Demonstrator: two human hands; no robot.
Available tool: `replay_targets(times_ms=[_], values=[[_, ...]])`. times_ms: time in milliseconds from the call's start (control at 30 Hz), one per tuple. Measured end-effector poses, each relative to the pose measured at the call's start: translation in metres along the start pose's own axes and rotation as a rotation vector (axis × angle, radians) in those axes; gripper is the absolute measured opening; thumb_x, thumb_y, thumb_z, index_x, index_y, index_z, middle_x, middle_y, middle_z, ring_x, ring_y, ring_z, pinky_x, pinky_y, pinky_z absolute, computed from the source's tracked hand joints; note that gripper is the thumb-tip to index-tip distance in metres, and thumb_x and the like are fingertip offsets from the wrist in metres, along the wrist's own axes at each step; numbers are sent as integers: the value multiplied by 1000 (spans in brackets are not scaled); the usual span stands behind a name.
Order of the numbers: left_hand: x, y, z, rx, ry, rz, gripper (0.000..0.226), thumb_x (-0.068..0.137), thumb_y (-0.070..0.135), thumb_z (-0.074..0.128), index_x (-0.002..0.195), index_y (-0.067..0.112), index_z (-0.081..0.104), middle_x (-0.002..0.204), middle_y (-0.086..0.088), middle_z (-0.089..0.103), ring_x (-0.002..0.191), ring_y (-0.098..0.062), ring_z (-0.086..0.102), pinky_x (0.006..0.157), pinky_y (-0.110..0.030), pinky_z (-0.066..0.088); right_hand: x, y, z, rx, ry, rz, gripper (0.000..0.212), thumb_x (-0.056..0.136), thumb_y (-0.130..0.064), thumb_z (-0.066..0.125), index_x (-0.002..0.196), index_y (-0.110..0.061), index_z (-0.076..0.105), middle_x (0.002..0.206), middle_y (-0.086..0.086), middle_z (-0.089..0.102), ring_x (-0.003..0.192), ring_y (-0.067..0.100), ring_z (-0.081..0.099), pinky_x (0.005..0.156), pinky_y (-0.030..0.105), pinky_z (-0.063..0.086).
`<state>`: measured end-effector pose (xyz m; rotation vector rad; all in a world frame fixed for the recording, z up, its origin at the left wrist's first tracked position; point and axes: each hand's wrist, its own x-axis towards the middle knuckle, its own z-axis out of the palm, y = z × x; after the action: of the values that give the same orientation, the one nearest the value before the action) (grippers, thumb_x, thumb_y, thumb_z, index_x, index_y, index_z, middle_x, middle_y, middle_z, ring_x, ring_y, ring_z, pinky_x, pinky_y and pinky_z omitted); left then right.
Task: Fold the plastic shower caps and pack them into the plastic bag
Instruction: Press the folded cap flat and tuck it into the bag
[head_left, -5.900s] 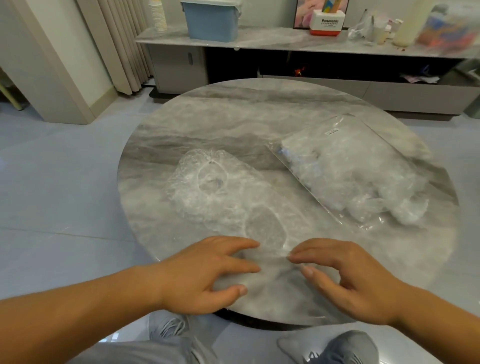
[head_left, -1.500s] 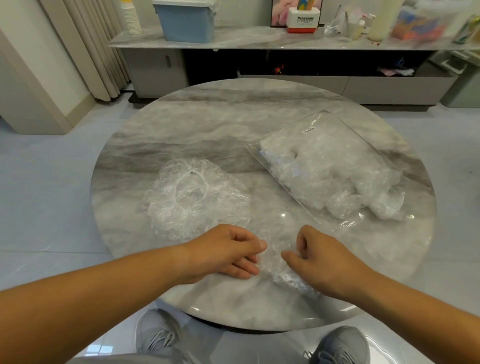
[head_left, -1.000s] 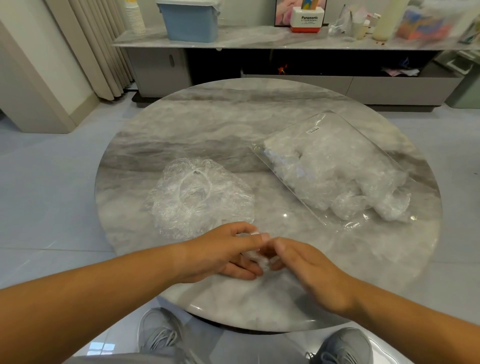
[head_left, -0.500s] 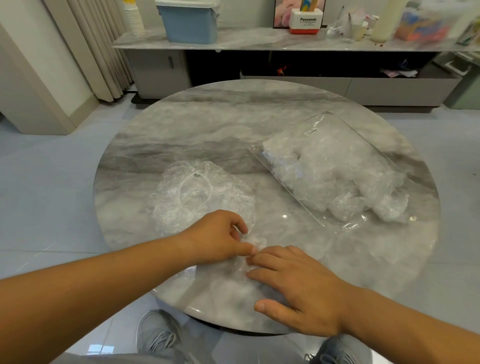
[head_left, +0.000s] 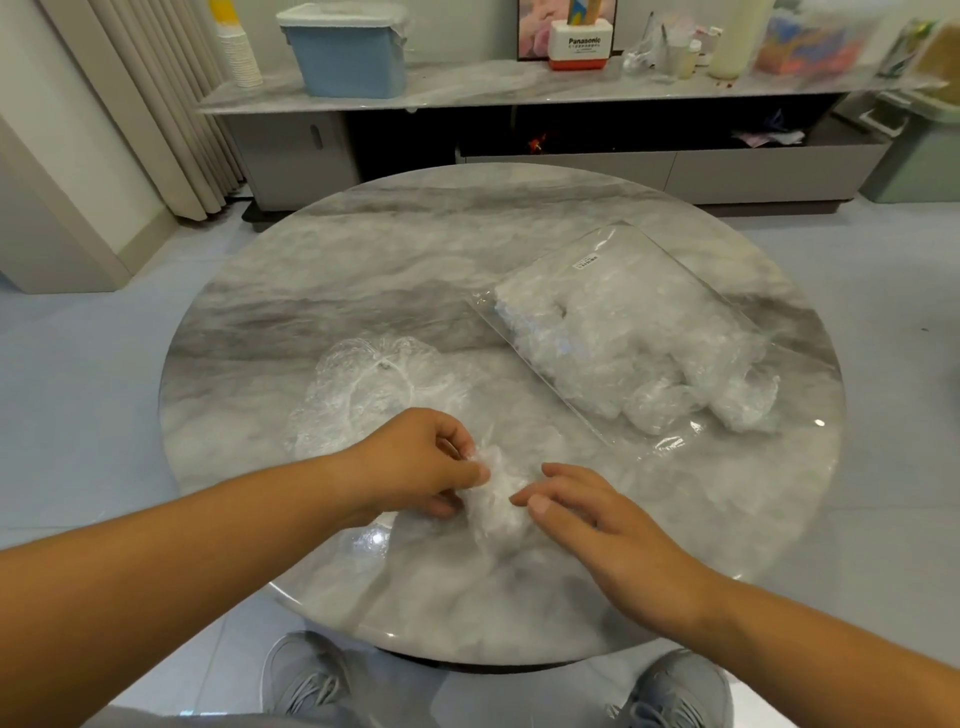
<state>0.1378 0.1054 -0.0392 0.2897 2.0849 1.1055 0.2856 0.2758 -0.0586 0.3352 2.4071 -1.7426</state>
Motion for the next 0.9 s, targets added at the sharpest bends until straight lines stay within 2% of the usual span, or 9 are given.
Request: replay_targets(times_ms=[100,200,267,367,500,633,767,833,900], values=[[-2,0,6,-204,3,-40,18,85,7,79,94,6,65,86,-15,65,74,-23,71,72,-40,64,10,-7,-1,186,16,85,26,99,-40,54,104,-32,78,100,-28,69,98,-14,59,89,14,44],[-3,-4,10,-348,33,-53,20,85,7,79,96,6,62,78,-13,63,74,-29,68,73,-42,64,14,-12,0,283,1,142,31,100,-44,51,102,-32,79,76,-36,65,84,-6,60,88,23,47],[-4,-6,12,-387,66,-38,21,84,7,79,95,5,61,72,-10,62,69,-26,67,72,-42,64,14,-11,3,265,25,132,31,100,-42,52,98,-31,81,75,-32,67,83,-4,63,86,22,52],[-4,-8,13,-349,91,-10,25,83,13,82,97,5,63,75,-9,66,68,-21,71,74,-40,64,12,-12,6,173,104,85,29,100,-37,55,94,-27,81,84,-26,72,79,-8,65,73,12,50],[-2,-2,2,-49,113,-4,42,82,50,76,101,14,70,94,-9,75,84,-19,75,74,-32,58,9,-13,-6,90,224,-35,30,99,-39,55,90,-24,79,94,-8,75,80,4,68,73,21,54],[-6,12,-11,277,107,7,57,91,68,50,103,15,69,98,-3,72,90,-23,72,83,-39,61,4,-26,-35,111,346,-223,41,98,-49,52,78,-25,78,80,-17,72,73,1,65,65,20,53],[-16,38,1,682,204,242,37,97,61,46,100,30,65,89,10,70,80,-4,64,78,-29,55,0,-31,-75,84,520,-360,48,97,-42,40,73,-16,73,64,-11,65,62,0,57,61,8,43],[-18,51,14,739,226,427,30,98,55,47,103,32,66,99,14,65,87,-1,61,81,-25,52,-2,-24,-98,48,632,-371,53,100,-42,36,69,-14,69,61,-4,61,58,2,53,63,6,39],[-16,64,32,746,163,576,31,99,53,47,114,34,66,122,16,57,102,0,57,88,-18,47,-8,-12,-122,2,769,-357,55,103,-40,33,67,-12,65,59,-3,58,57,2,52,64,4,38]])
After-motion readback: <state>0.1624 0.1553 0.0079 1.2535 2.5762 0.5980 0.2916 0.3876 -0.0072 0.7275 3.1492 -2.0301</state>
